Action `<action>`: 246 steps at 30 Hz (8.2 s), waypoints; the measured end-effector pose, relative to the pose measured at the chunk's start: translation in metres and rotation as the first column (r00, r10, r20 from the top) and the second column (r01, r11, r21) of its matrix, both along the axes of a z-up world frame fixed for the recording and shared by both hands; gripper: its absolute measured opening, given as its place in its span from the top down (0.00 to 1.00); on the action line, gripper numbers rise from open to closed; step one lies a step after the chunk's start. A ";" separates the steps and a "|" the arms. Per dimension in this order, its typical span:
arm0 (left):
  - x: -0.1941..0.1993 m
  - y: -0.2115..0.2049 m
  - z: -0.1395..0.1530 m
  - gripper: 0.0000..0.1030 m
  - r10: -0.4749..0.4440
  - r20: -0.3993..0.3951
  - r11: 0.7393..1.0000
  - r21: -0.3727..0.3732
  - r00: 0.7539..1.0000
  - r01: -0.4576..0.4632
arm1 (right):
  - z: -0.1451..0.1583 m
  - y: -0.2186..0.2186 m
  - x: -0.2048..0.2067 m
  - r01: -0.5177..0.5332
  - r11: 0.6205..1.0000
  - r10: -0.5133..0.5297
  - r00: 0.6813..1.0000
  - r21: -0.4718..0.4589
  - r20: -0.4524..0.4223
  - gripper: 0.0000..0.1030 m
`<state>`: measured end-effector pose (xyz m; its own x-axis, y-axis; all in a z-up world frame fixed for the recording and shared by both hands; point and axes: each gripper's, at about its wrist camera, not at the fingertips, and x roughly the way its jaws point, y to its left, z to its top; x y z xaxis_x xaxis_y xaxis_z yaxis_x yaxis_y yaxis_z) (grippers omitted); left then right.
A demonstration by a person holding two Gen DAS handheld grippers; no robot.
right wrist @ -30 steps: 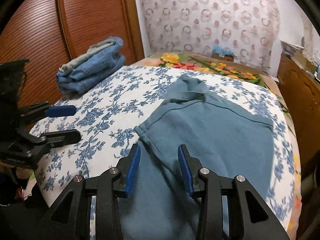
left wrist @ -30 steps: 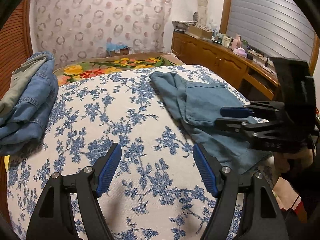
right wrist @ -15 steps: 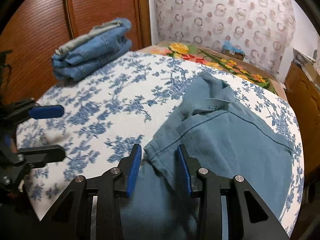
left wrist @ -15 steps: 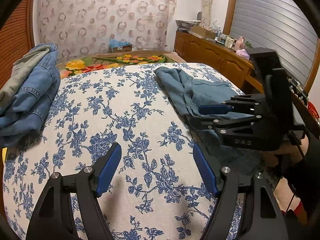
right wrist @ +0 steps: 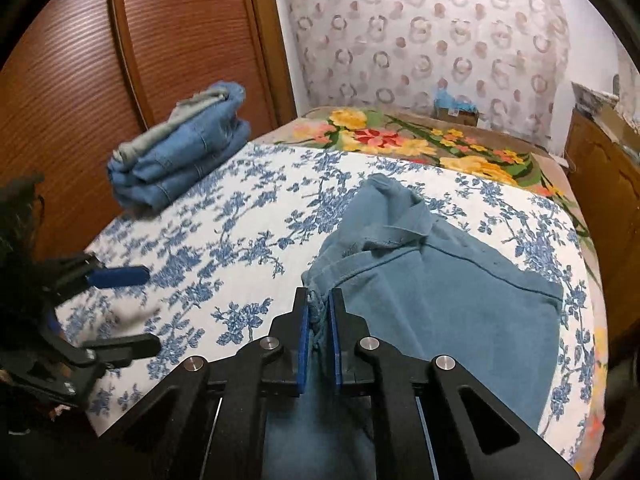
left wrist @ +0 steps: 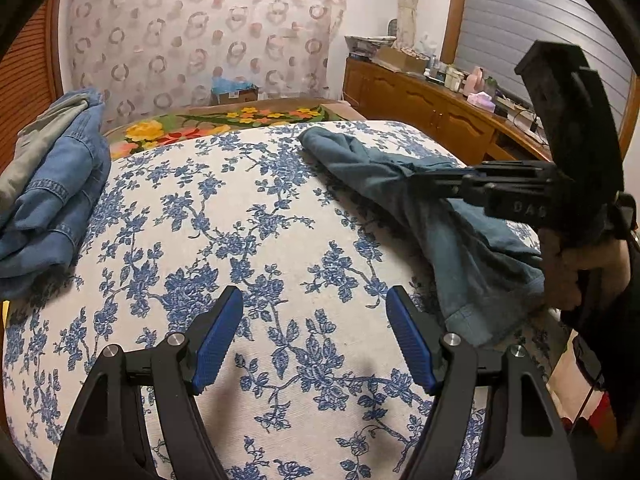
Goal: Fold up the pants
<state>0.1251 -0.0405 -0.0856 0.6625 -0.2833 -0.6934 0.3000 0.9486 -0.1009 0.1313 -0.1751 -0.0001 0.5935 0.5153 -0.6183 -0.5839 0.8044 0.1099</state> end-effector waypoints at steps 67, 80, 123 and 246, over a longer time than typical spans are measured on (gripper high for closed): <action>0.076 -0.072 -0.026 0.27 -0.137 -0.094 0.987 0.066 0.986 0.143 | -0.013 -0.100 0.066 0.245 0.963 -0.252 0.966 -0.112 -0.051 0.75; 0.073 -0.079 -0.026 0.24 -0.141 -0.094 0.984 0.091 0.985 0.150 | -0.003 -0.108 0.075 0.276 0.954 -0.273 0.961 -0.114 0.044 0.93; 0.029 -0.077 -0.011 0.94 -0.169 -0.097 0.985 -0.040 0.981 0.166 | -0.024 -0.087 -0.047 0.261 0.944 -0.257 0.965 -0.199 0.047 0.57; -0.056 -0.070 0.039 0.87 -0.207 0.060 0.973 -0.088 0.976 0.212 | 0.008 -0.119 -0.149 0.250 0.955 -0.257 0.966 0.159 0.026 0.86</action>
<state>0.0693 -0.1107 -0.0462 0.6150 -0.4814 -0.6245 0.4980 0.8512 -0.1657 -0.0180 -0.2946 0.0077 0.7429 0.4303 -0.5128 -0.3701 0.9023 0.2210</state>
